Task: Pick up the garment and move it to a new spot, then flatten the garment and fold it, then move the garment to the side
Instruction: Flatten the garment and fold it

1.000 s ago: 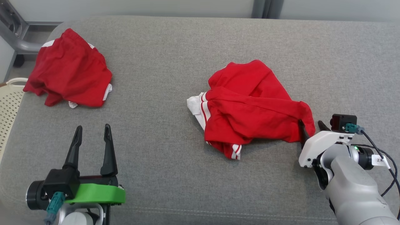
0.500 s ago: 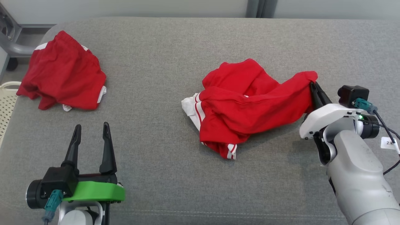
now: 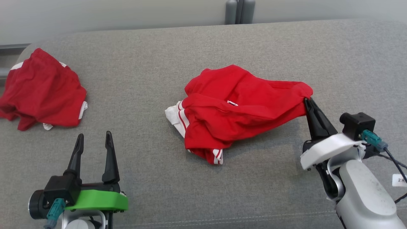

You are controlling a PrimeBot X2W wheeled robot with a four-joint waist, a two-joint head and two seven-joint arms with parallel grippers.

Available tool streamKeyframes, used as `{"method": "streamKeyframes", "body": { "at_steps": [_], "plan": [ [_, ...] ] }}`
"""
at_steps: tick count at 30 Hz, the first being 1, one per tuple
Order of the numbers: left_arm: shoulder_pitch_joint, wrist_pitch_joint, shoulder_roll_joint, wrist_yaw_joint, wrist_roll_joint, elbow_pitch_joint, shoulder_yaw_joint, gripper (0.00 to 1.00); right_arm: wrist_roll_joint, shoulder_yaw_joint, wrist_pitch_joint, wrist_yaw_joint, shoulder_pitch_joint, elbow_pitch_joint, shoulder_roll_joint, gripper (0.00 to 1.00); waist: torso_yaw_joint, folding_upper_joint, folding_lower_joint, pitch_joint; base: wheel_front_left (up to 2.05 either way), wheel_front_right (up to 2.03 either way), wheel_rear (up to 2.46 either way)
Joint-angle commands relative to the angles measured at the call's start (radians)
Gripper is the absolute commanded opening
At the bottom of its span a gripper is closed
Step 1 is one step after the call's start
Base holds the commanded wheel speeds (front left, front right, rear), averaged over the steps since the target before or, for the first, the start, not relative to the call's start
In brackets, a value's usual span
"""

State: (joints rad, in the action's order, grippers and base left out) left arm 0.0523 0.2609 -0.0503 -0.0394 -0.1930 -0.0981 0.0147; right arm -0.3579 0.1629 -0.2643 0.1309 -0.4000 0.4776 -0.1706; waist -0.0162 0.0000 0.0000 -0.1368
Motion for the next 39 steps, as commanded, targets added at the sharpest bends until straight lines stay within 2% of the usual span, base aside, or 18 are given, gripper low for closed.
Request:
{"method": "streamKeyframes", "body": {
  "at_steps": [1,3,8,16,19,20,21,29,34,39],
  "plan": [
    [-0.011,0.003,0.000,0.003,-0.004,0.000,-0.003,1.00,-0.016,0.030,-0.003,0.000,0.047,-0.038,-0.021,0.00,0.025,0.0000,0.0000,0.007,0.00,0.00,0.00],
    [-0.010,0.003,0.000,0.000,-0.003,-0.003,-0.001,1.00,-0.040,0.059,-0.003,0.000,0.101,-0.071,-0.045,0.00,0.040,0.0000,0.0000,0.008,0.00,0.00,0.00],
    [-0.008,0.003,-0.001,-0.003,-0.003,-0.005,0.003,1.00,-0.048,0.084,-0.003,0.000,0.165,-0.053,-0.079,0.00,0.054,0.0000,0.0000,0.009,0.00,0.00,0.00],
    [-0.009,0.003,-0.001,-0.010,-0.004,-0.012,0.005,1.00,-0.104,0.127,-0.003,0.000,0.204,-0.015,-0.083,0.00,0.052,0.0000,0.0000,0.009,0.00,0.00,0.00],
    [-0.009,0.003,-0.001,-0.012,-0.006,-0.016,0.005,1.00,-0.095,0.110,-0.003,0.000,0.190,-0.009,-0.080,0.00,0.050,0.0000,0.0000,0.012,0.00,0.00,0.00],
    [-0.009,0.003,-0.001,-0.012,-0.007,-0.018,0.005,1.00,-0.085,0.087,-0.003,0.000,0.184,-0.023,-0.074,0.76,0.050,0.0000,0.0000,0.013,0.00,0.00,0.00],
    [-0.009,0.003,-0.001,-0.012,-0.008,-0.019,0.004,1.00,-0.077,0.068,-0.003,0.000,0.189,-0.031,-0.064,1.00,0.049,0.0000,0.0000,0.014,0.00,0.00,0.00],
    [-0.013,0.003,0.000,-0.008,-0.009,-0.017,0.000,1.00,0.018,-0.056,-0.003,0.000,0.229,-0.211,0.007,1.00,0.045,0.0000,0.0000,0.024,0.00,0.00,0.00],
    [-0.014,0.003,0.000,-0.008,0.009,-0.009,-0.001,1.00,0.057,-0.052,-0.003,0.000,0.248,-0.282,0.046,1.00,0.044,0.0000,0.0000,0.031,0.00,0.00,0.00],
    [-0.007,0.003,0.000,-0.013,0.023,0.007,-0.007,1.00,0.081,-0.031,-0.003,0.000,0.257,-0.296,0.074,1.00,0.044,0.0000,0.0000,0.036,0.00,0.00,0.00]
  ]
}}
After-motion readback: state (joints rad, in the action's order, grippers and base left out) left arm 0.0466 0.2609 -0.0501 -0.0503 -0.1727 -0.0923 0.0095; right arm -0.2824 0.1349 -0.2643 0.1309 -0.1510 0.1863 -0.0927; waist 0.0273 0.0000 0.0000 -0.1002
